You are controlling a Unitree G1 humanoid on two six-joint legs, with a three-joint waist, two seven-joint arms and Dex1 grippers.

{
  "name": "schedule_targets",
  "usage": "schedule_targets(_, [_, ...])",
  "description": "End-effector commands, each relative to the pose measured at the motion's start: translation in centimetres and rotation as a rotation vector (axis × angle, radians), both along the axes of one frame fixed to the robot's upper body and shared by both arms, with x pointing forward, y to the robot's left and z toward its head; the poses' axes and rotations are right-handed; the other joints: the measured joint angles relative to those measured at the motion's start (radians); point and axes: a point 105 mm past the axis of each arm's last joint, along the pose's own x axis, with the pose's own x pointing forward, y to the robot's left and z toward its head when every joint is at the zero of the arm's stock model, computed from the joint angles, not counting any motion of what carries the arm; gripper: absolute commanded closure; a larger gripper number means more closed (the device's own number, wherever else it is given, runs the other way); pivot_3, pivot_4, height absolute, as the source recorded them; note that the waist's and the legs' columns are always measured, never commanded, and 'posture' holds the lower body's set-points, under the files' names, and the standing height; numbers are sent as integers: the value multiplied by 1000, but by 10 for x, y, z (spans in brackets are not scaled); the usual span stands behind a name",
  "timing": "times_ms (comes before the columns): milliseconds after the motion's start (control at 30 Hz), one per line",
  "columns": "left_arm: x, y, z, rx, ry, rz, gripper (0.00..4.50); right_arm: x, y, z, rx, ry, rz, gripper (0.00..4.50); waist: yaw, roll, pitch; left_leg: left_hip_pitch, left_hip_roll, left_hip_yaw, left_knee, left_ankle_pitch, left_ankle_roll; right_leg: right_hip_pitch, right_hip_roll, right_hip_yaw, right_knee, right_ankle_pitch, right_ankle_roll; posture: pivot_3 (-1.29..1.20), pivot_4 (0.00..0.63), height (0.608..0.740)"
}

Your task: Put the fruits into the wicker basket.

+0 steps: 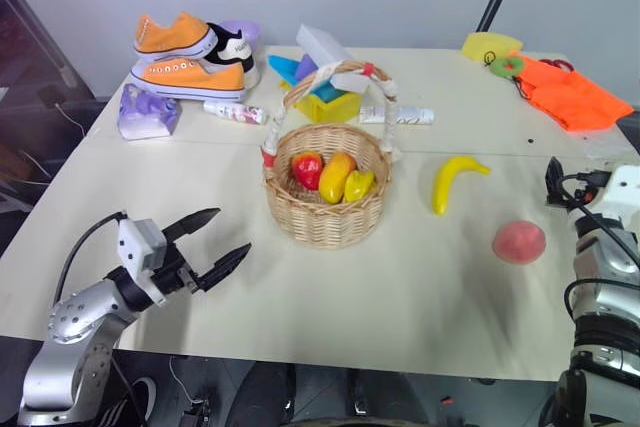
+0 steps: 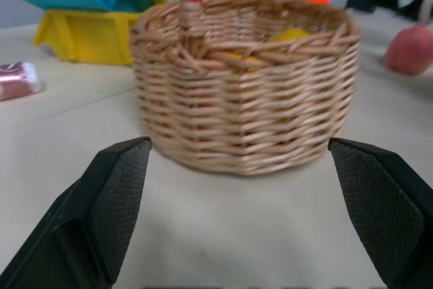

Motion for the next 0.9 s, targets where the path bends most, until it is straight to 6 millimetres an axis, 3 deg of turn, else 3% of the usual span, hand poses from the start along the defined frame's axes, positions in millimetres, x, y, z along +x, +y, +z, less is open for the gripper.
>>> schedule_targets(33, [-6, -3, 24, -5, -68, -50, 0, 2, 33, 31, -80, -83, 183, 30, 0, 0, 0, 0, 0, 0, 0, 0, 0, 0, 0, 0, 0, 0, 0, 0, 150, 740])
schedule_targets(167, [-11, -14, 30, 6, -69, -141, 0, -5, 46, 38, -145, -46, 266, 30, 3, 0, 0, 0, 0, 0, 0, 0, 0, 0, 0, 0, 0, 0, 0, 0, 150, 740])
schedule_targets(367, [-2, -25, 34, -15, -70, -202, 0, -37, 69, 48, -152, 48, 441, 30, 11, 0, 0, -2, 0, 0, 0, 0, 0, 0, -3, -2, -1, 0, 0, 0, 150, 740])
schedule_targets(467, [0, -29, 28, -4, -60, -222, 0, -61, 62, 46, -114, 64, 438, 30, 10, 0, 0, -1, 0, 0, 0, 0, 0, 1, -3, -2, -2, 0, 0, 0, 150, 740])
schedule_targets(633, [5, -33, 21, -11, -45, -251, 0, -101, 69, 20, -113, 187, 471, 30, 20, 0, 0, -1, 0, 0, -1, 0, 0, 1, -3, -2, -3, -1, -2, 0, 150, 740])
schedule_targets(800, [8, -38, 20, -7, -45, -281, 0, -112, 81, 16, -103, 228, 500, 30, 5, -1, 0, -1, 0, 2, 0, 0, 1, 1, -4, -2, -3, -2, -3, 0, 150, 740])
schedule_targets(900, [8, -40, 21, 3, -50, -294, 0, -113, 77, 8, -126, 280, 461, 30, 6, -1, 0, -1, 0, 2, 0, 0, 1, 0, -4, -2, -3, -2, -3, 0, 150, 740])
